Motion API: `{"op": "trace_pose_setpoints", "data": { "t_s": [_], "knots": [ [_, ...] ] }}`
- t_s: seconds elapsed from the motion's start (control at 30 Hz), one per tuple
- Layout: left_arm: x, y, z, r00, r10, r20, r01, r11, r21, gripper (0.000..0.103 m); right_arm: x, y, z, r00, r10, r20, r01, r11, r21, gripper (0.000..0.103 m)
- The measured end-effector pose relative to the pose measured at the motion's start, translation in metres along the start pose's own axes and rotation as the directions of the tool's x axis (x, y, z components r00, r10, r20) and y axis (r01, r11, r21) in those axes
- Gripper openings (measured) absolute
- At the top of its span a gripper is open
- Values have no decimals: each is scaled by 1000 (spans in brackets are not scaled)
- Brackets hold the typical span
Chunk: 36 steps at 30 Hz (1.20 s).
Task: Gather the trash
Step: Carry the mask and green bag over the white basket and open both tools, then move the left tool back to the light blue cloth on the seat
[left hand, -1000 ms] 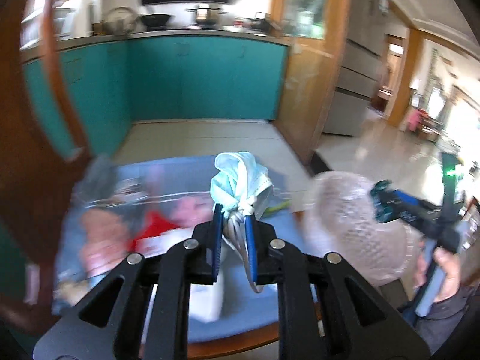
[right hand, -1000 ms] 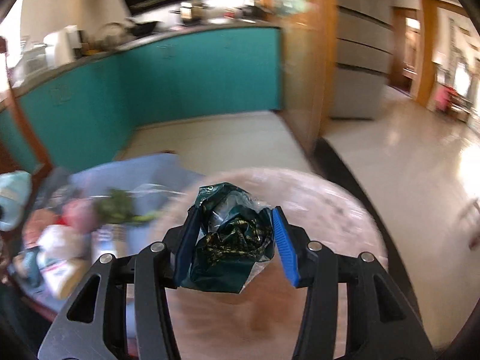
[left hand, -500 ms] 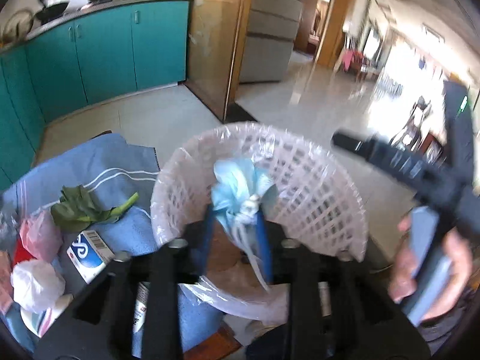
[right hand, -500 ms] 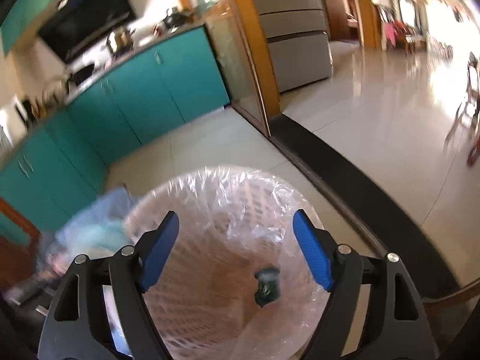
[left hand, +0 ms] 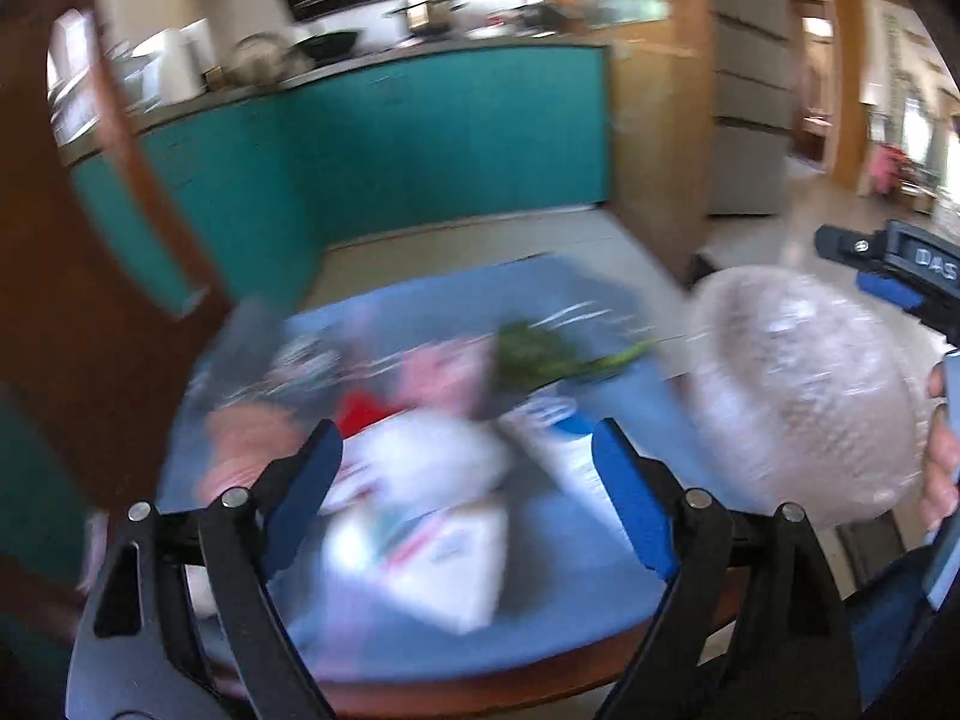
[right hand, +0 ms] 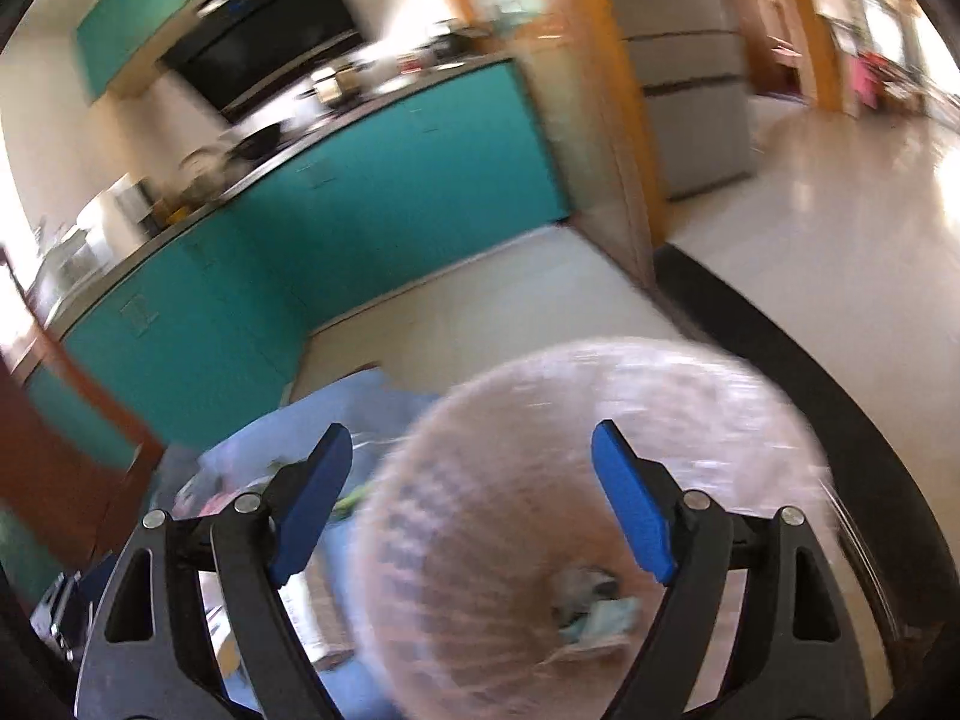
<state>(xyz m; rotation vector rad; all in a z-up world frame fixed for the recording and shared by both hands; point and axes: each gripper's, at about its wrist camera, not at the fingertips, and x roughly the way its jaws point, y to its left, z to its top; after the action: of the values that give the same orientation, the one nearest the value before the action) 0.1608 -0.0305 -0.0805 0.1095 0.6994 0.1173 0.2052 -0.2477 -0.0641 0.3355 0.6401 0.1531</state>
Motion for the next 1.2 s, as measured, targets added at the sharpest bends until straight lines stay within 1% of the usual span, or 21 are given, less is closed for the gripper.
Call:
{"op": "trace_pose_setpoints", "data": {
  "t_s": [0.03, 0.1, 0.2, 0.33, 0.4, 0.47, 0.57, 0.8, 1.03, 1.2],
  "knots": [
    [1, 16, -6, 999, 29, -24, -29, 999, -21, 86, 6, 14, -2, 999, 28, -18, -28, 999, -38, 82],
    [0, 37, -14, 996, 62, -61, -65, 996, -55, 86, 21, 47, -13, 995, 73, -75, -81, 990, -116, 84],
    [2, 65, -27, 990, 86, -111, -98, 990, -105, 86, 39, 79, -33, 981, 89, -170, -124, 971, -205, 84],
    [5, 90, -45, 980, 116, -164, -138, 982, -132, 86, 58, 113, -64, 961, 60, -270, -151, 932, -331, 84],
    [6, 95, -50, 975, 124, -184, -150, 979, -139, 86, 67, 122, -76, 953, 37, -300, -152, 917, -368, 84],
    [8, 96, -53, 973, 125, -196, -156, 976, -150, 86, 73, 123, -85, 944, 33, -329, -162, 914, -373, 84],
    [8, 101, -54, 972, 115, -203, -150, 975, -164, 86, 79, 118, -90, 937, 26, -347, -161, 916, -367, 84],
    [16, 97, -58, 969, 99, -226, -135, 979, -153, 86, 78, 112, -84, 937, 42, -346, -164, 929, -331, 84],
    [24, 94, -61, 963, 97, -252, -137, 980, -143, 86, 77, 112, -84, 936, 34, -351, -162, 926, -341, 84],
    [30, 96, -63, 957, 83, -276, -131, 979, -157, 86, 77, 113, -85, 935, 36, -352, -166, 924, -346, 84]
  ]
}}
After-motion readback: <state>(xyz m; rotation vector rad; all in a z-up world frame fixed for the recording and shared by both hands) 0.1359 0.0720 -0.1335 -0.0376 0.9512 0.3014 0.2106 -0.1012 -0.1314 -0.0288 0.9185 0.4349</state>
